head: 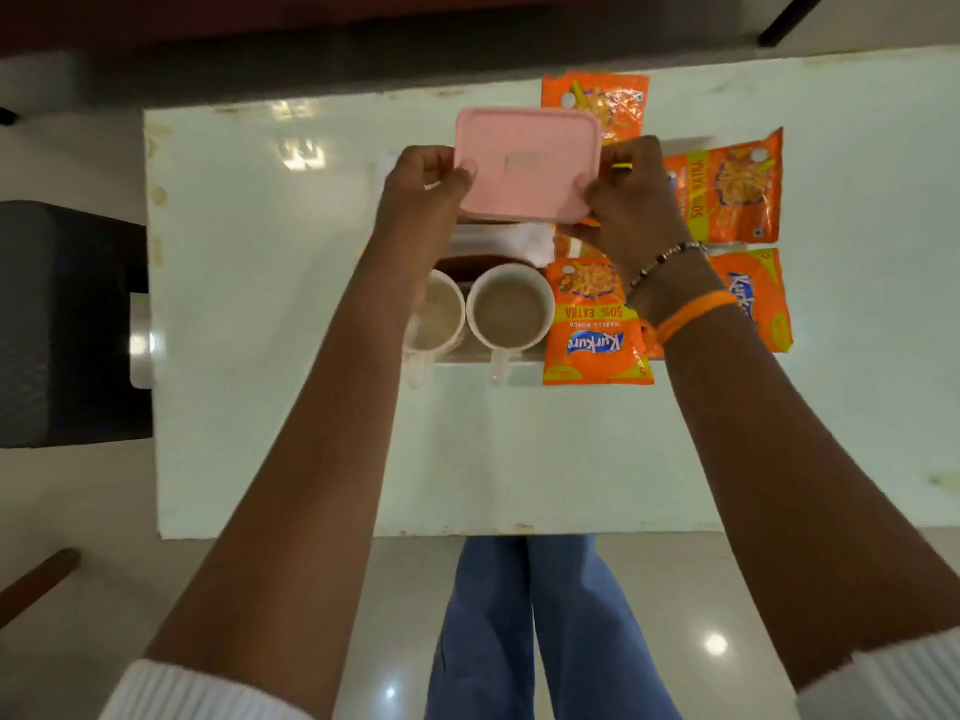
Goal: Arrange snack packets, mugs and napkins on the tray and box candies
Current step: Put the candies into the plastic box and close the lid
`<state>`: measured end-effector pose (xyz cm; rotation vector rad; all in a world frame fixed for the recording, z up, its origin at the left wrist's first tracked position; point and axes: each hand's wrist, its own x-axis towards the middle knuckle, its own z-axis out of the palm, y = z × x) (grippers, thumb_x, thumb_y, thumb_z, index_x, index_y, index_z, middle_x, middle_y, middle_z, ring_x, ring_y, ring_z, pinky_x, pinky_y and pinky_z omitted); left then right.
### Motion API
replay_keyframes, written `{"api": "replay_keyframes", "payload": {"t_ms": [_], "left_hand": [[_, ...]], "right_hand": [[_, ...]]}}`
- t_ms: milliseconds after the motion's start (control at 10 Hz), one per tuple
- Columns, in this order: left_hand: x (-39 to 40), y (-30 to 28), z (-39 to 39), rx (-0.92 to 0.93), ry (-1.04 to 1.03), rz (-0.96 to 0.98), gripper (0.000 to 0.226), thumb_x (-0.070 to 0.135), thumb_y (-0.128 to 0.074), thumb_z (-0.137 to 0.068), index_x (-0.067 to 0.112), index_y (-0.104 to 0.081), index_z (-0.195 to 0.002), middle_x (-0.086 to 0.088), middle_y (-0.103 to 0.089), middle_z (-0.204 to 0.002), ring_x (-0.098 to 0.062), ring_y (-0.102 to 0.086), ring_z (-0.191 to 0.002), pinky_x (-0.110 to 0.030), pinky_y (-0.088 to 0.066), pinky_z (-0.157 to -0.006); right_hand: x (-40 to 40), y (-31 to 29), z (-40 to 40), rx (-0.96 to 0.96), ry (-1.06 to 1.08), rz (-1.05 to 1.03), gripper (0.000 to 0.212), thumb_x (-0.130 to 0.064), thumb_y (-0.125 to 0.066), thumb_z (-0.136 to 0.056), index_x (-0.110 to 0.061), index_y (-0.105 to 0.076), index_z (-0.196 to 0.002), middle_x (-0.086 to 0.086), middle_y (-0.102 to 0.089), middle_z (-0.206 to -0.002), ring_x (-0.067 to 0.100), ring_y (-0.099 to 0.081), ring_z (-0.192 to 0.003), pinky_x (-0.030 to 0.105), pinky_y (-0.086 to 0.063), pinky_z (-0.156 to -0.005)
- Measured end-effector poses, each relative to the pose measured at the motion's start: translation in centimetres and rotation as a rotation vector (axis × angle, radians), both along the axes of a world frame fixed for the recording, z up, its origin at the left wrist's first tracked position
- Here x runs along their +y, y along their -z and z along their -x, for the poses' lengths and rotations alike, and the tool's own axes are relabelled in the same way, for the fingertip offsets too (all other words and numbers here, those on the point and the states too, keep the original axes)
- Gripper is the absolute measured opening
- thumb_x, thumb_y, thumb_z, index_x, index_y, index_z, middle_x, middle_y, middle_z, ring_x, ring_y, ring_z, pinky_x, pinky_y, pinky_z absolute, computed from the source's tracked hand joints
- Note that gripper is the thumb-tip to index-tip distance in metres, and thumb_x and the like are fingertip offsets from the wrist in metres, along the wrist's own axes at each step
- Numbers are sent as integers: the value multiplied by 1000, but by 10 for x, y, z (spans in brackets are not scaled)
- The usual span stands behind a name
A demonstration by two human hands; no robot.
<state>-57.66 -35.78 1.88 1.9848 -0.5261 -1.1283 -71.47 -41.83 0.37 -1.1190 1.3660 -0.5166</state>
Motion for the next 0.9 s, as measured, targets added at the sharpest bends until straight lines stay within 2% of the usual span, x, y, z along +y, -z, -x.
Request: {"api": "replay_keyframes", "payload": {"t_ms": [100, 200, 300, 400, 500, 600, 700, 800, 900], "left_hand": [[-19, 12, -17, -83, 29, -63, 31, 17, -47, -94, 9, -53, -123, -9, -59, -126, -23, -55, -116, -37, -48, -101], [-26, 24, -29, -80, 57, -109, 29, 15, -47, -93, 8, -57, -120, -9, -61, -116, -24, -57, -111, -34, -48, -96], [-28, 37, -40, -69, 120, -160, 29, 17, -46, -94, 7, -57, -119, -6, -58, -105, -23, -57, -102, -33, -46, -92], [-29, 49, -46, -89, 176, -219, 33, 22, -46, -94, 7, -55, -122, -5, -57, -105, -20, -55, -98, -32, -44, -89], [-28, 57, -50, -109, 217, -241, 32, 24, -46, -94, 7, -57, -119, -4, -57, -101, -17, -54, -89, -26, -42, -79], [-31, 63, -52, -153, 219, -256, 21, 24, -47, -92, 8, -61, -93, -5, -57, -88, -15, -52, -76, -24, -41, -69], [-29, 63, -51, -180, 212, -277, 23, 23, -48, -92, 10, -56, -75, -4, -56, -79, -18, -50, -76, -24, -39, -67], [-27, 65, -47, -205, 250, -248, 28, 23, -45, -93, 5, -61, -107, -9, -63, -107, -20, -54, -87, -22, -40, -67], [-16, 64, -35, -396, 257, -253, 44, 27, -44, -94, 7, -43, -134, -12, -47, -138, -27, -44, -124, -32, -36, -100]], "right_hand": [[-24, 17, -21, 173, -101, 61, 19, 1, -47, -85, -8, -51, -102, 19, -56, -122, 33, -56, -110, 50, -53, -88], [-43, 35, -37, 296, -166, 32, 30, -1, -46, -85, -1, -57, -112, 20, -61, -122, 36, -55, -115, 49, -47, -98], [-48, 46, -47, 338, -251, 2, 30, -6, -48, -87, 1, -60, -113, 23, -62, -121, 37, -57, -114, 47, -46, -99], [-47, 58, -53, 361, -317, -28, 31, -9, -47, -87, 3, -60, -112, 26, -61, -120, 39, -57, -113, 47, -46, -99], [-45, 64, -55, 374, -312, -52, 31, -8, -48, -86, 9, -59, -109, 31, -60, -118, 44, -55, -112, 52, -45, -99], [-45, 69, -55, 366, -289, -34, 29, -4, -47, -85, 13, -61, -104, 35, -62, -110, 48, -56, -107, 57, -44, -96], [-45, 66, -54, 372, -318, -51, 31, -6, -46, -86, 6, -61, -110, 29, -62, -117, 43, -56, -111, 52, -45, -98], [-46, 69, -52, 351, -309, -57, 33, -7, -47, -87, 1, -60, -116, 26, -62, -120, 39, -56, -114, 49, -45, -101], [-36, 64, -45, 403, -261, 28, 35, -8, -46, -87, -7, -59, -120, 13, -61, -126, 30, -53, -118, 33, -44, -99]]}}
